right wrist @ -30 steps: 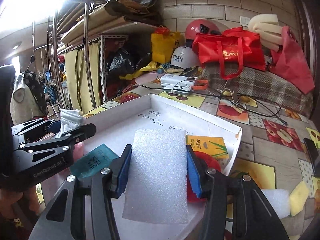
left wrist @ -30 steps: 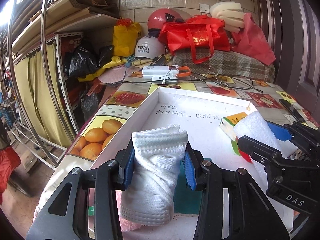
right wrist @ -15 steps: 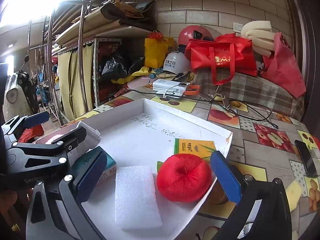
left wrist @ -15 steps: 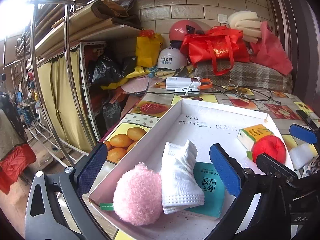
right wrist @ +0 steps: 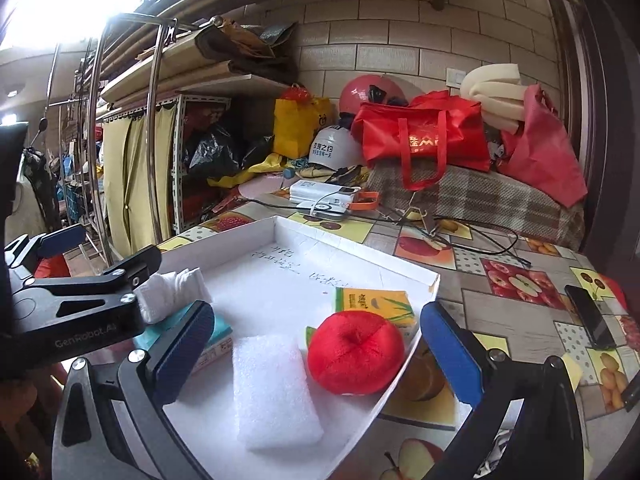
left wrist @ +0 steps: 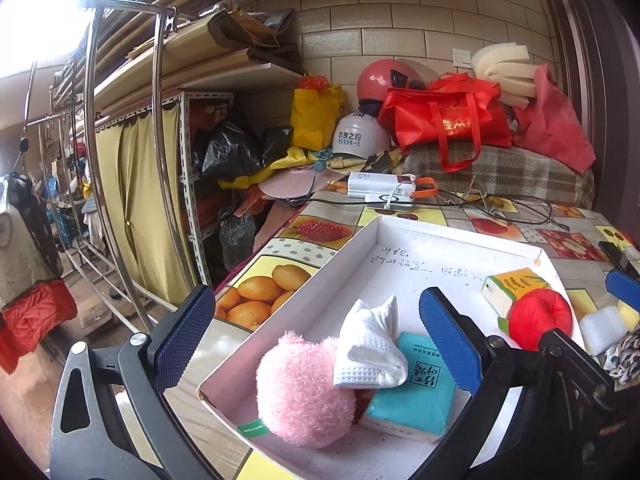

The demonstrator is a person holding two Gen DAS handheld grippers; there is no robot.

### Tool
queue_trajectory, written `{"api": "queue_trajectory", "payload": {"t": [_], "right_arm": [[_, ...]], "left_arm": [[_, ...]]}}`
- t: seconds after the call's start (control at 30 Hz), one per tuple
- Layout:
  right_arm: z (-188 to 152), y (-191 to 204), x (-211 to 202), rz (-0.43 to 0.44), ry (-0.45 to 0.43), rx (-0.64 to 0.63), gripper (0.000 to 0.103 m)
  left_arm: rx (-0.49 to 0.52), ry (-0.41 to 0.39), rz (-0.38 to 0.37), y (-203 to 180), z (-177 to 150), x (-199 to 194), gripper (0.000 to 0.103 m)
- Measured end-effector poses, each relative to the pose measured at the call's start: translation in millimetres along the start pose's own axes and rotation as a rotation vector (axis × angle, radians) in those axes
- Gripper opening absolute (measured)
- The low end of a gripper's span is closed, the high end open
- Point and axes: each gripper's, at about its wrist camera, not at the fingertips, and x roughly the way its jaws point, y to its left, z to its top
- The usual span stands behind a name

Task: Organize soft objects
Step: 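Carry the sock and foam block into the white tray and release both, then move both tools back toward the remaining items on the table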

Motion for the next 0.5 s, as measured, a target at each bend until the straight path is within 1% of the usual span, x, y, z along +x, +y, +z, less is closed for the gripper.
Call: {"api": "queue_trajectory", "payload": {"t": [0.07,0.17,0.33,0.4,0.5], "right_arm": [[-1.8,7.2,-10.3,-0.013,-0.029,-0.021,0.103],[-4.8,11.9,-21.3,-0.002,-0.047,-0.031,0.103],[-8.8,2.2,-34.4,0.026,-0.071,0.025,0.103],[-11.0,-3.5,-39.6,0.031,-0.072,0.054,0.103],[-17.0,-9.7,-55.4,0.037,-0.084,0.078,0.103]], "left_arm": [[-0.025,0.009,0.006,3.5,-1.1,-1.0,0.103],[-0.052,0.017,0.015,7.1,-3.5,-4.6,0.103],[-0.017,0.014,0.032,-2.1,-7.6,-13.9,0.103],[-0.004,0.021,0.025,-7.1,-9.8,-18.1,0.103],[-0.009,0.03,-0.006,-11.9,-15.5,-29.3,0.103]]}}
